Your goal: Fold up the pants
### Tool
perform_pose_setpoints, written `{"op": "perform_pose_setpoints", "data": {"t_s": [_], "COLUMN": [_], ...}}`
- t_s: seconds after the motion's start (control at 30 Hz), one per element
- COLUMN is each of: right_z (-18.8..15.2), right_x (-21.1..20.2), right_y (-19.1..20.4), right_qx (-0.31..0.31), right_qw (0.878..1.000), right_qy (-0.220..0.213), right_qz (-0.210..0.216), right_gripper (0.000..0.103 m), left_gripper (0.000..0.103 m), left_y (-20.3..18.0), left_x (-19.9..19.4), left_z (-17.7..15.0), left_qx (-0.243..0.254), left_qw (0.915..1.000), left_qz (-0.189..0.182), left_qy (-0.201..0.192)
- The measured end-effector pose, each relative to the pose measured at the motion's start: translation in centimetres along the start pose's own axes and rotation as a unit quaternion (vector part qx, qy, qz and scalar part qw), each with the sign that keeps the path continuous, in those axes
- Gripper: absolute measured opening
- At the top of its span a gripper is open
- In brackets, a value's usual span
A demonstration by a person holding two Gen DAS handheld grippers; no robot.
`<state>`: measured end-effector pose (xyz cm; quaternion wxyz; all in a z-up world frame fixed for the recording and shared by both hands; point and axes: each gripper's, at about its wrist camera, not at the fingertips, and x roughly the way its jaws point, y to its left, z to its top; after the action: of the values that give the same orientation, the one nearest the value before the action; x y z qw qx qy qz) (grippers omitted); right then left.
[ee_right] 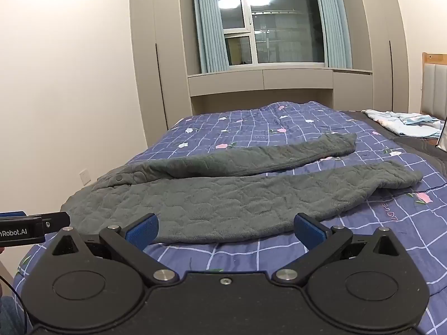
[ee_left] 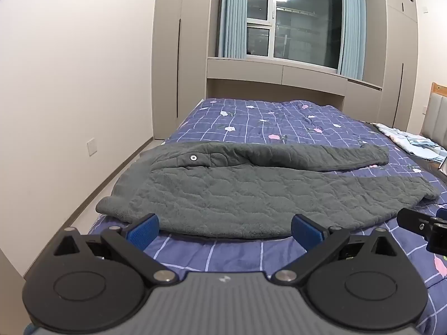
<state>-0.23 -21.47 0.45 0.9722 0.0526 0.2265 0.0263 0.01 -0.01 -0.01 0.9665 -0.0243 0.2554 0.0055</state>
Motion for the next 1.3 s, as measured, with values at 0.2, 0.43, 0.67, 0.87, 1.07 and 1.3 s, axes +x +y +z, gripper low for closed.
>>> {"op": "perform_pose_setpoints", "data": {"t_s": [0.2, 0.43, 0.67, 0.87, 1.07, 1.3], "right_z": [0.08, -0.02, 0.12, 0.09, 0.04, -0.02], "right_x": [0.13, 0.23, 0.42, 0.53, 0.58, 0.63], "right_y": [-0.07, -0.03, -0.06, -0.01, -0.03, 0.04], "right_qx": [0.001, 0.002, 0.0, 0.0, -0.001, -0.001], "right_qw": [1.0, 1.0, 1.0, 1.0, 1.0, 1.0], "right_qy": [0.002, 0.002, 0.005, 0.007, 0.009, 0.009], "right_qz": [0.0, 0.001, 0.005, 0.006, 0.007, 0.006], "right_gripper": [0.103, 0.103, 0.103, 0.103, 0.103, 0.103], "left_gripper": [0.103, 0.103, 0.103, 0.103, 0.103, 0.103], "left_y": [0.13, 0.05, 0.14, 0.16, 0.16, 0.1], "left_x": [-0.05, 0.38, 0.53, 0.58, 0.64, 0.67], "left_z": [-0.2, -0.06, -0.05, -0.11, -0.23, -0.29], "left_qx": [0.001, 0.002, 0.002, 0.001, 0.001, 0.0], "left_qw": [1.0, 0.9999, 0.9999, 0.9999, 0.9999, 0.9999], "left_qz": [-0.004, -0.003, -0.003, -0.003, -0.003, -0.002], "left_qy": [0.005, 0.01, 0.012, 0.013, 0.015, 0.016]}}
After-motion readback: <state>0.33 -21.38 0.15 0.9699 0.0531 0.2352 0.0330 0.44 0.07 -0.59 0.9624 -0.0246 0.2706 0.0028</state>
